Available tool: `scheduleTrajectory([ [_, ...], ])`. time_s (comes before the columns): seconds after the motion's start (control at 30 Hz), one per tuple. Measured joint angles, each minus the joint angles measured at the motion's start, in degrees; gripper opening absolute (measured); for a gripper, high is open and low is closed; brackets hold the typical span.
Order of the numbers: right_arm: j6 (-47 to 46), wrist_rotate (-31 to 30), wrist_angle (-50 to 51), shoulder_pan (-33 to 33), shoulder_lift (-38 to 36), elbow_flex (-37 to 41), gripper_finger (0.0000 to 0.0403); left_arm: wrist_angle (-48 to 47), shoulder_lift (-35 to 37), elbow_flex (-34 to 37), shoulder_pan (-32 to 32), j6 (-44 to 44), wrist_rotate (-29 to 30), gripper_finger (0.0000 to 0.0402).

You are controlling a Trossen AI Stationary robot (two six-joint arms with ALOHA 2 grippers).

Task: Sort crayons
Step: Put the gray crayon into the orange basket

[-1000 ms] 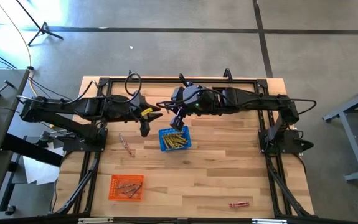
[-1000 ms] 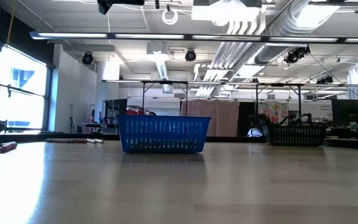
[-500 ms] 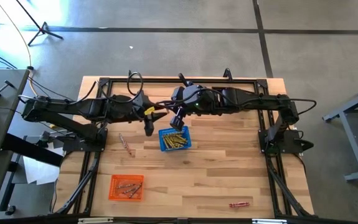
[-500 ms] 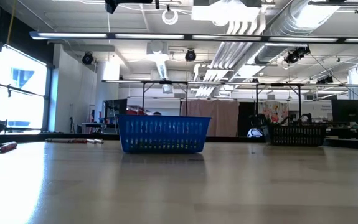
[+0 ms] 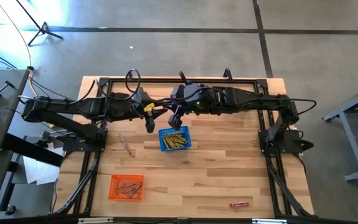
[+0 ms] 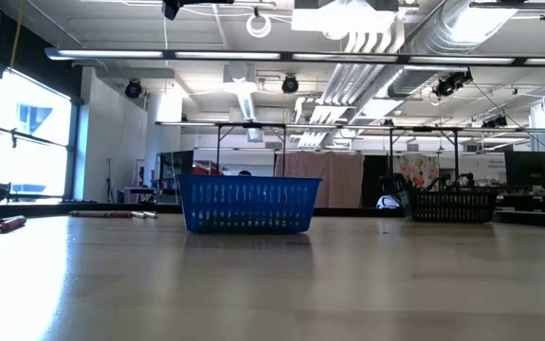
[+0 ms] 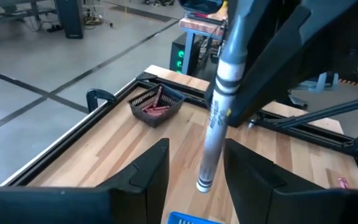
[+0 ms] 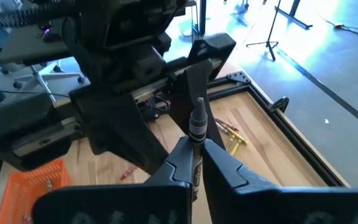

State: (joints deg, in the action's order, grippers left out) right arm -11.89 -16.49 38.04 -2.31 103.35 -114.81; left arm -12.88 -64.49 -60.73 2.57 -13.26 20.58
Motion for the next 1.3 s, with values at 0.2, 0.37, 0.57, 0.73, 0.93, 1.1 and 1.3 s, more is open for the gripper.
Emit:
scheduleTrajectory([
  [0.2, 0.4, 0.1, -1.0, 0.0, 0.0, 0.0, 0.0005, 0.0, 0.0, 0.0, 0.0, 0.0, 0.0, 0.0133],
  [0.37, 0.3, 0.1, -1.0, 0.0, 0.0, 0.0, 0.0005, 0.0, 0.0, 0.0, 0.0, 0.6, 0.0, 0.0083],
  [0.57, -1.6, 0.3, -0.8, 0.0, 0.0, 0.0, 0.0023, -0.1, 0.0, 0.0, 0.1, 0.3, -1.5, 0.0013],
  [0.73, -1.3, 0.4, 4.8, 0.0, -0.5, 0.0, 0.0065, -1.2, 0.2, 0.0, 0.1, 0.0, -0.6, 0.0005],
  [0.93, -6.5, 1.2, 22.1, 0.8, -4.0, -0.1, 0.0104, -13.7, 5.7, 0.0, 0.3, -2.0, -0.6, 0.0004],
  [1.1, -18.4, 6.5, 32.4, -0.3, -5.0, 0.0, 0.0109, -36.9, 11.4, 0.0, 4.4, -19.7, -15.2, 0.0006],
  [1.3, -19.2, 6.5, 33.0, -3.7, -5.2, 3.3, 0.0109, -47.7, 9.5, 1.5, 21.3, -43.4, -22.2, 0.0007],
])
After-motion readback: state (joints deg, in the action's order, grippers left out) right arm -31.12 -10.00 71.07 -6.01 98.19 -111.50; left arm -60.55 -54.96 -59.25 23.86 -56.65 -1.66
